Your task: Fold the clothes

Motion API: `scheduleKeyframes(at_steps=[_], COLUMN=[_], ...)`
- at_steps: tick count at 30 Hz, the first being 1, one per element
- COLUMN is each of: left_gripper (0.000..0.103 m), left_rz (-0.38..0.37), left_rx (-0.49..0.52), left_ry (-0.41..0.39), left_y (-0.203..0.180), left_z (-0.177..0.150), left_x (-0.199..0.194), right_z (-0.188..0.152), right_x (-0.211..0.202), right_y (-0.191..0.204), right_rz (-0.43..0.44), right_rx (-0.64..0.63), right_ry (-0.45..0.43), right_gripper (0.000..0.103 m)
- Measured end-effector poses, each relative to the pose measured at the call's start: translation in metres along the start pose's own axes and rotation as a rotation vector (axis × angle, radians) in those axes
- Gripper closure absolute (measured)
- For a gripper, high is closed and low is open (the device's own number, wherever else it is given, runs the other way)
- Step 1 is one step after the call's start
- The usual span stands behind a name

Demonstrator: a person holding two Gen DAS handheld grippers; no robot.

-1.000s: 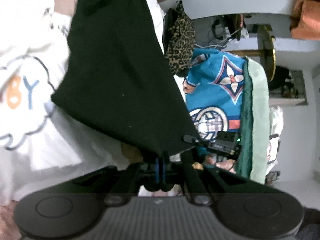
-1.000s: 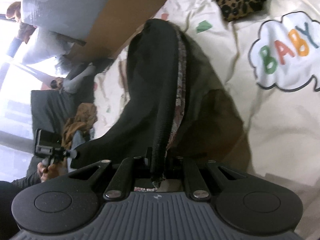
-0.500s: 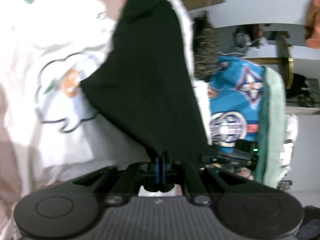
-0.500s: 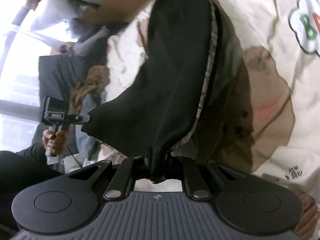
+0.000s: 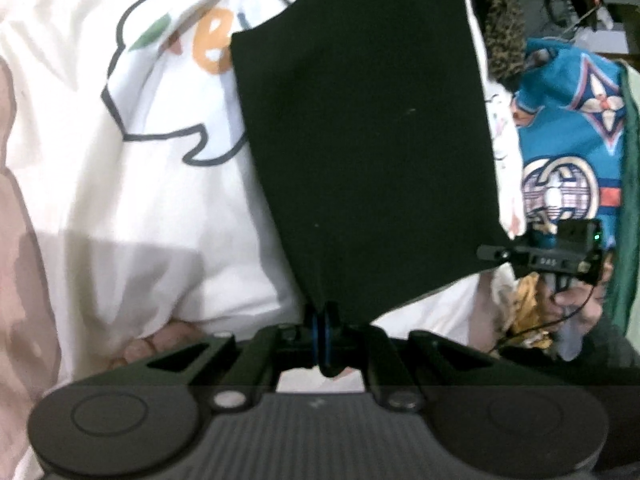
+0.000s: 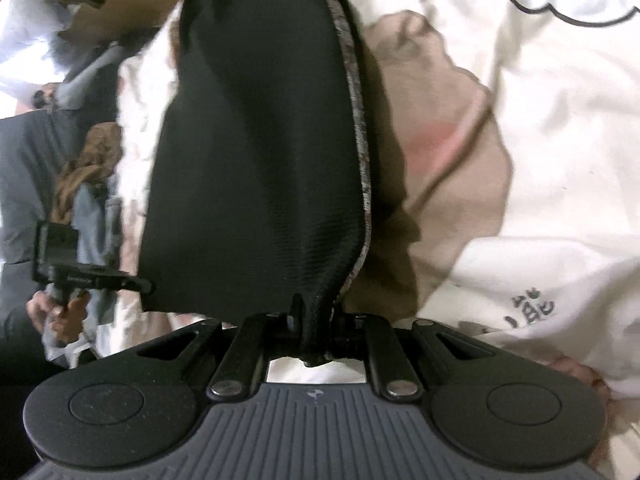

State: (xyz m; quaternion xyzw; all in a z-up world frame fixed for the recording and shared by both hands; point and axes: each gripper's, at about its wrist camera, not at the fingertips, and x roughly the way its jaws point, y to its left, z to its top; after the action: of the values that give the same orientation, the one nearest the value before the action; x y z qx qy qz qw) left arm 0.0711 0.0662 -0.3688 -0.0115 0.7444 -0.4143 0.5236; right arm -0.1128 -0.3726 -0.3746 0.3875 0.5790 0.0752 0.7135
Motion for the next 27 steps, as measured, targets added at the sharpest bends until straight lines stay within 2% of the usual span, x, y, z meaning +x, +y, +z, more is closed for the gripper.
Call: scheduleKeyframes(at_steps=[1, 3, 5, 8, 14, 20, 27], left_gripper=[0.1, 0.099, 0.097, 0.092, 0.087, 0.068, 0.065], left_rz=[0.004, 0.012, 0.011, 0.004, 0.031, 0.035, -0.006], left_rx=[-0.003, 0.001, -0.006, -0.039, -0.044, -0.035, -0.049], left_ry=[0.001, 0.001, 0.002, 0.006, 0.004, -0.018, -0.02], left_y=[-0.002, -0.004, -0.005, -0.005, -0.005, 0.001, 0.006], left_z=[0.002, 0.004, 0.006, 0.009, 0.01, 0.009, 0.016], left_x=[0.002, 0.006, 0.009, 0.014, 0.019, 0.014, 0.022], right_z=[0.0, 0.001, 0.002, 0.004, 0.014, 0.022, 0.023], right_x=[0.0, 0.0, -0.001, -0.007, -0.008, -0.006, 0.008], right_y=[-0.002, -0.006, -0.011, -0.014, -0.017, -0.023, -0.02], right_rz=[-0.009, -0.028, -0.046, -0.04, -0.032, -0.01, 0.023], right_rx=[0.004, 0.013, 0.022, 0.025, 0.021, 0.029, 0.021], right_ry=[-0.007, -0.02, -0.033, -0.057, -0.084, -0.094, -0.065], right_gripper=[0.081, 0.079, 0.069, 0.063, 0.062, 0.061, 0.061])
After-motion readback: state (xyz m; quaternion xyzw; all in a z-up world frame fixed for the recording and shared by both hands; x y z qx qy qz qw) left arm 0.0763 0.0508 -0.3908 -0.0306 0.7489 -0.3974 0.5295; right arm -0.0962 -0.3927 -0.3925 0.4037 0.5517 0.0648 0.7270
